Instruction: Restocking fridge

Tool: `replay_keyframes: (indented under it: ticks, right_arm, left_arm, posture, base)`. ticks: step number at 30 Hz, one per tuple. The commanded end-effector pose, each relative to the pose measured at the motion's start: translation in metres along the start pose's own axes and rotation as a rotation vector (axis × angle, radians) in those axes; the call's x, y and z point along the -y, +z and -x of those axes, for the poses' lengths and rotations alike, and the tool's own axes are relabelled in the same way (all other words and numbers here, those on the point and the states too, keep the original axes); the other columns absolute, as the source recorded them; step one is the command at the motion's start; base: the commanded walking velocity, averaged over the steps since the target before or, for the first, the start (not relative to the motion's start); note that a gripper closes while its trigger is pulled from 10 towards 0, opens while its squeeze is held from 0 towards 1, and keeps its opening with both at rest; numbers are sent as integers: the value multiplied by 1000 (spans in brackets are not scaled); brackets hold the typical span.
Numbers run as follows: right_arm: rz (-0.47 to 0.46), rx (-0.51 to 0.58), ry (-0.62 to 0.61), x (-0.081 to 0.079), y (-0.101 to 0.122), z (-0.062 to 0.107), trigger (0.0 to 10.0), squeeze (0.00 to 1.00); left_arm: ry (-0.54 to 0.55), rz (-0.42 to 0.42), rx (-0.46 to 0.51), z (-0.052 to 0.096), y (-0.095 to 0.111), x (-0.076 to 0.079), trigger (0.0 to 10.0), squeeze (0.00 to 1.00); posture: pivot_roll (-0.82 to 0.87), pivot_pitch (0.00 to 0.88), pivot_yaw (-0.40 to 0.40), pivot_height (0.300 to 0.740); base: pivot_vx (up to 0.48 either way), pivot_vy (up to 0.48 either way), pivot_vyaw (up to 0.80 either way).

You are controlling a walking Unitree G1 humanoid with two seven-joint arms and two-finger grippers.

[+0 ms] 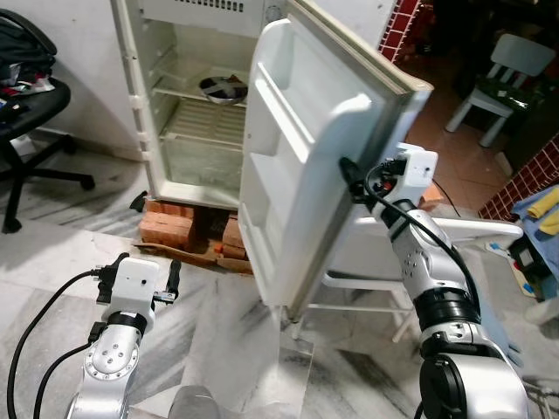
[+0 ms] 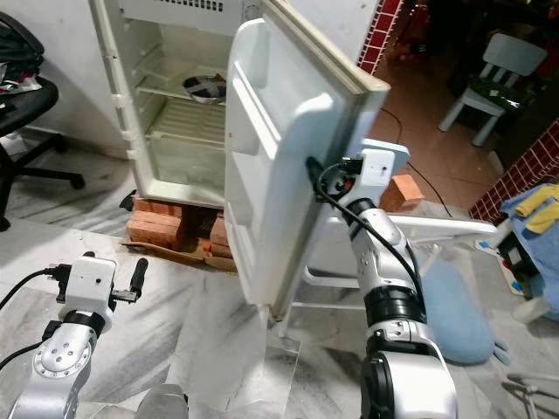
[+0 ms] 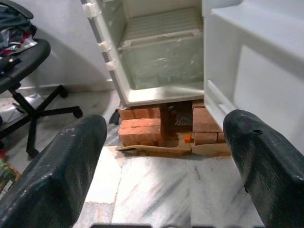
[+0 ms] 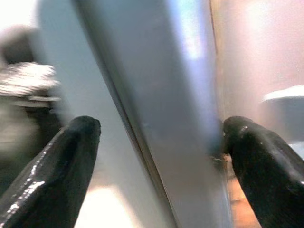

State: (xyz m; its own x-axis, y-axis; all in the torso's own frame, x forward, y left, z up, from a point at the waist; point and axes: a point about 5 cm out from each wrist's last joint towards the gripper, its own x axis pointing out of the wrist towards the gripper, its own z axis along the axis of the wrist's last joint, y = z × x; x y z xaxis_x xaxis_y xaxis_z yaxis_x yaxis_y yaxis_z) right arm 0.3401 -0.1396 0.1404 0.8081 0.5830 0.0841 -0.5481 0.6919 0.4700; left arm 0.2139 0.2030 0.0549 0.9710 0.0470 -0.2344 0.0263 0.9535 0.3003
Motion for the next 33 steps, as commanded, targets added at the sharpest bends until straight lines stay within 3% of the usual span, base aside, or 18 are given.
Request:
replay_keyframes:
  ticks: [1, 3, 5, 6, 8, 9, 10, 13, 17, 27, 28, 30, 31, 32, 33]
  right_arm:
    - [-132, -54, 465, -56, 9, 3, 10000, 0]
    - [-150, -80, 549, -64, 10, 11, 10000, 0]
    - [-128, -129, 550, -60, 3, 19, 10000, 0]
    - [-69, -167, 451, -44, -8, 22, 10000, 0]
    - [-40, -176, 394, -35, -13, 22, 10000, 0]
    - [-6, -175, 288, -22, -18, 21, 10000, 0]
    - [3, -176, 260, -18, -20, 21, 10000, 0]
    - [124, -149, -138, 19, -31, 26, 10000, 0]
    - [181, -98, -346, 24, -31, 38, 10000, 0]
    - [263, -54, -483, 20, -47, 47, 10000, 0]
    - [284, -57, -486, 18, -50, 47, 10000, 114]
    - [284, -54, -475, 17, -51, 46, 10000, 114]
    - [278, -48, -465, 15, -51, 47, 10000, 698]
    - [272, -42, -459, 15, -51, 47, 10000, 698]
    - [278, -43, -472, 16, -50, 47, 10000, 1000]
  left_arm:
    - [-8, -5, 13, 1, 4, 2, 10000, 0]
    - [-10, -4, 11, 1, 3, 1, 10000, 0]
    - [-12, -4, 10, 1, 3, 2, 10000, 0]
    - [-22, -4, 14, 0, 4, 4, 10000, 0]
    - [-28, -3, 16, -1, 4, 5, 10000, 0]
    - [-30, -3, 17, -2, 5, 5, 10000, 0]
    - [-30, -3, 17, -2, 5, 5, 10000, 0]
    - [-12, 22, 39, -3, 8, 3, 10000, 0]
    - [4, 46, 43, -6, 11, 1, 10000, 0]
    - [45, 53, 49, -10, 13, -7, 10000, 0]
    - [30, 49, 57, -10, 13, -6, 10000, 0]
    - [30, 49, 55, -10, 13, -5, 10000, 0]
    - [31, 50, 51, -10, 12, -4, 10000, 0]
    - [33, 50, 49, -10, 12, -4, 10000, 0]
    - [33, 52, 45, -10, 11, -4, 10000, 0]
  posture:
    - [284, 0, -125, 740]
    - [278, 0, -124, 740]
    - [270, 0, -121, 740]
    - [264, 0, -118, 740]
    - [264, 0, -118, 740]
    - [259, 0, -115, 740]
    - [254, 0, -113, 740]
    - [246, 0, -111, 740]
    - [242, 0, -112, 740]
    - [226, 0, -103, 740]
    - [224, 0, -102, 740]
    - [222, 0, -103, 740]
    - [221, 0, -106, 740]
    - [221, 0, -106, 740]
    - [222, 0, -109, 740]
  base:
    - [0, 0, 0]
    - [0, 0, 0]
    - [0, 0, 0]
    - [0, 0, 0]
    - [0, 0, 0]
    - [0, 0, 0]
    - [0, 0, 0]
    - [0, 0, 0]
    - [0, 0, 0]
    - [0, 0, 0]
    - [0, 0, 0]
    - [0, 0, 0]
    - [0, 240, 0]
    - [0, 240, 0]
    - [0, 356, 0]
